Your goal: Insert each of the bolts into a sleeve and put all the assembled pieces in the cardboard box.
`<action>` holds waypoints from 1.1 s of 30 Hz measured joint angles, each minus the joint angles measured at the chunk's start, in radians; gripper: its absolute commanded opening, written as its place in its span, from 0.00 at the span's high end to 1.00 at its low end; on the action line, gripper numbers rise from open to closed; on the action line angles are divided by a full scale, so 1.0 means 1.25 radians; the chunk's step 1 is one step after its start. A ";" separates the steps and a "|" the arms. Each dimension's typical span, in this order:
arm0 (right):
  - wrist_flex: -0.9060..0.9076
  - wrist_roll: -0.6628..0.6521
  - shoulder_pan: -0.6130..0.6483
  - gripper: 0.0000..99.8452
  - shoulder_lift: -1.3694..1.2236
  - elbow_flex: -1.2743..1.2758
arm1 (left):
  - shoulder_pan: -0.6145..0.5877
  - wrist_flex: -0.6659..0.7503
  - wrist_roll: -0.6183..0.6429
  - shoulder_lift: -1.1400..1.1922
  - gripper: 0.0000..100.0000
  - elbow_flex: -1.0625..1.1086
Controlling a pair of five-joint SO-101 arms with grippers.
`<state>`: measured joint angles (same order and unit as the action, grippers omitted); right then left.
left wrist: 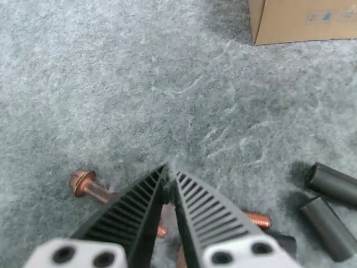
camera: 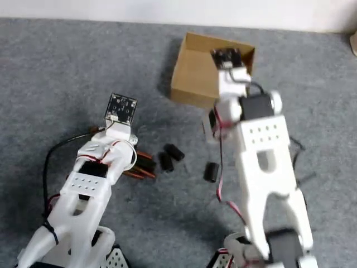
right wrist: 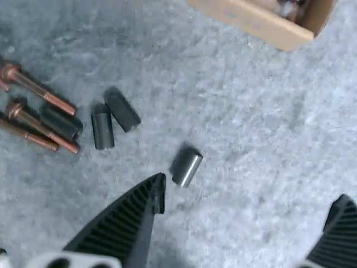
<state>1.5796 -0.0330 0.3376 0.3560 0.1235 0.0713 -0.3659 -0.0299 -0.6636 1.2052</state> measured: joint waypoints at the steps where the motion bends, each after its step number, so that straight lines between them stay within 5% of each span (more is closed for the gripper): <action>1: -0.022 0.000 0.000 0.60 0.037 0.058 | 0.000 0.000 0.000 0.000 0.99 0.000; 16: -0.258 0.017 0.004 0.60 0.133 0.566 | 0.000 0.000 0.000 0.000 0.99 0.000; 24: -0.351 0.205 0.059 0.60 -0.011 0.584 | 0.000 0.000 0.000 0.000 0.99 0.000; 33: -0.368 0.227 0.153 0.60 -0.054 0.541 | 0.000 0.000 0.000 0.000 0.99 0.000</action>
<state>1.1193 0.2509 0.5294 0.2885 0.8002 0.0713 -0.3659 -0.0299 -0.6636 1.2052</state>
